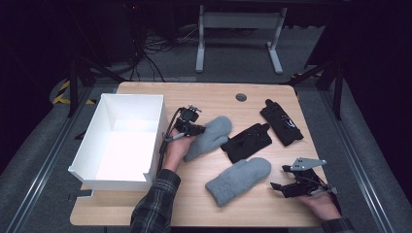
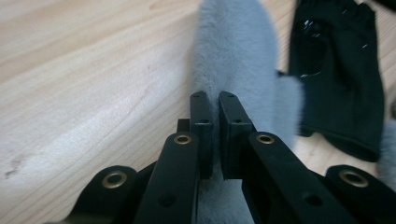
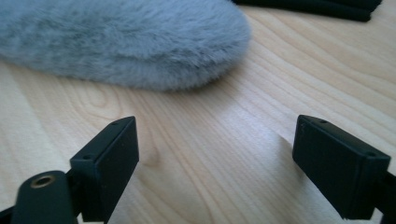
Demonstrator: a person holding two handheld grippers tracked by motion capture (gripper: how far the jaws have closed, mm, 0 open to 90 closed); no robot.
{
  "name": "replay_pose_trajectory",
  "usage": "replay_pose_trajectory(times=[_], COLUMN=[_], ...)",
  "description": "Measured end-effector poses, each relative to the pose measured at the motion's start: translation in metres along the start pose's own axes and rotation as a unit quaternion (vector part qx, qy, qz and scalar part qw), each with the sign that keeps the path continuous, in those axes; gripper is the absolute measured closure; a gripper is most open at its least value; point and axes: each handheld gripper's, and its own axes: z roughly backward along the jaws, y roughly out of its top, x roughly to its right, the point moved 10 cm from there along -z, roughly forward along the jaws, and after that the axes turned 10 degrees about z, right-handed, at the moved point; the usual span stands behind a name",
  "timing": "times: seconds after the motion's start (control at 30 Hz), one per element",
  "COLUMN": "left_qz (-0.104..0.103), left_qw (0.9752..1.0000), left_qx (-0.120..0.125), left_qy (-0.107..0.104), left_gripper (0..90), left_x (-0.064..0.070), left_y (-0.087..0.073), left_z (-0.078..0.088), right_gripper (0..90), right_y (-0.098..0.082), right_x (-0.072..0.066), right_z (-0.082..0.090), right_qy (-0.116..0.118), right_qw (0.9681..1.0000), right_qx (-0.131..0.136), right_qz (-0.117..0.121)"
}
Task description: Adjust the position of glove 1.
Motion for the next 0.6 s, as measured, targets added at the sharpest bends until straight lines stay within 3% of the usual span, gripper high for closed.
replay_pose_trajectory(times=[0.1, 0.2, 0.27, 0.3, 0.43, 0.53, 0.6], left_qz=[-0.002, -0.009, -0.014, -0.014, -0.021, -0.029, -0.028], left_qw=[0.9998, 0.9997, 0.9995, 0.9995, 0.9991, 0.9989, 0.9989], left_qx=[0.019, 0.024, 0.026, 0.026, 0.036, 0.037, 0.037], left_qy=[-0.006, -0.004, -0.004, -0.004, 0.004, 0.008, 0.003], left_gripper=[86.6, 86.6, 86.5, 86.5, 86.5, 86.5, 86.5], left_x=[0.01, 0.015, 0.021, 0.021, 0.032, 0.038, 0.044], left_y=[0.005, 0.006, 0.006, 0.006, 0.005, 0.002, -0.001], left_z=[0.013, 0.021, 0.028, 0.028, 0.037, 0.041, 0.044], right_gripper=[17.4, 24.7, 36.1, 36.1, 65.5, 80.5, 87.1], right_y=[0.001, 0.007, 0.014, 0.014, 0.032, 0.054, 0.058], right_x=[-0.001, -0.005, -0.011, -0.011, -0.025, -0.039, -0.043], right_z=[0.001, 0.006, 0.01, 0.01, 0.019, 0.021, 0.02], right_qy=[0.001, 0.01, 0.022, 0.022, 0.047, 0.069, 0.077], right_qw=[1.0, 0.9999, 0.9995, 0.9995, 0.9974, 0.9939, 0.9929], right_qx=[-0.003, 0.011, 0.024, 0.024, 0.053, 0.081, 0.086], right_qz=[-0.002, -0.003, -0.001, -0.001, 0.013, 0.026, 0.028])
